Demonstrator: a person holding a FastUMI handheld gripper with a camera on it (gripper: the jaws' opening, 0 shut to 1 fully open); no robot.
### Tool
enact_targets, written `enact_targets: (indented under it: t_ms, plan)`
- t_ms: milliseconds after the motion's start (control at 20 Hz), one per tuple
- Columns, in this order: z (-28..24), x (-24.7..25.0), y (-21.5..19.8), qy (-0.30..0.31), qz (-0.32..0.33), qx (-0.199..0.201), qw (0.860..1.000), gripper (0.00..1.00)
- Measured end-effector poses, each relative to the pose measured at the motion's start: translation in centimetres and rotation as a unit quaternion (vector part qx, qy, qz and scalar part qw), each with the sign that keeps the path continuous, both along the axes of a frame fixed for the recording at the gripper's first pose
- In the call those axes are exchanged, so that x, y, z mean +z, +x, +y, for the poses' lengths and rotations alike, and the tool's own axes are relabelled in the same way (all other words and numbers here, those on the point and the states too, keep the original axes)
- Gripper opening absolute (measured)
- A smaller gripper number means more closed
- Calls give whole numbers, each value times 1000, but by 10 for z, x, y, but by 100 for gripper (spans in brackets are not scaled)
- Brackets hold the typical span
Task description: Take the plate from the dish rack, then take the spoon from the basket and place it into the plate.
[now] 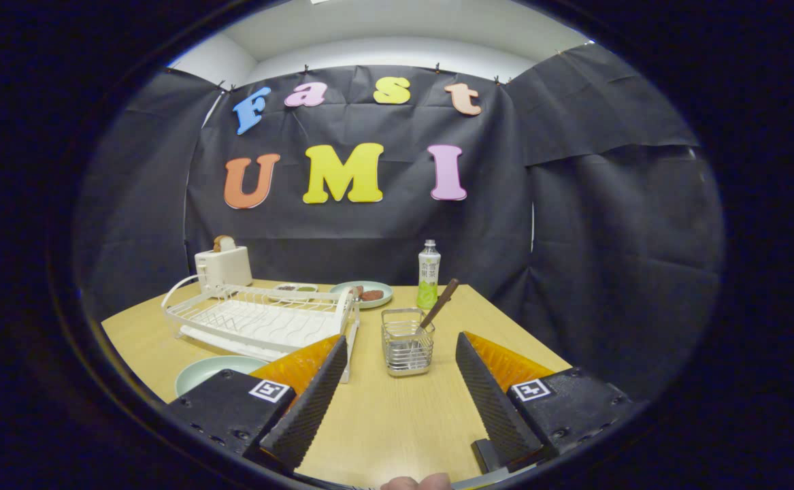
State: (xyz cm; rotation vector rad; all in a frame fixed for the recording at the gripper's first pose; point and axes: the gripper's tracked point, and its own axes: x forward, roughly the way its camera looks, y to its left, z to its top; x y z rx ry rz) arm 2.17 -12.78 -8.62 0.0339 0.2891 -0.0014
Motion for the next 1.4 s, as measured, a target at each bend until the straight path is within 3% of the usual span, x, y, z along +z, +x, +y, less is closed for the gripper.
enact_targets:
  t_ms: [650, 900, 1100, 1400]
  plan:
    - [-49, -27, 139, 9, 6, 4, 1000, 100]
    - [-54, -33, 170, 34, 19, 2, 999, 100]
    - [-49, -32, 181, 48, 26, 5, 998, 85]
    - [-50, -23, 185, 63, 22, -2, 998, 40]
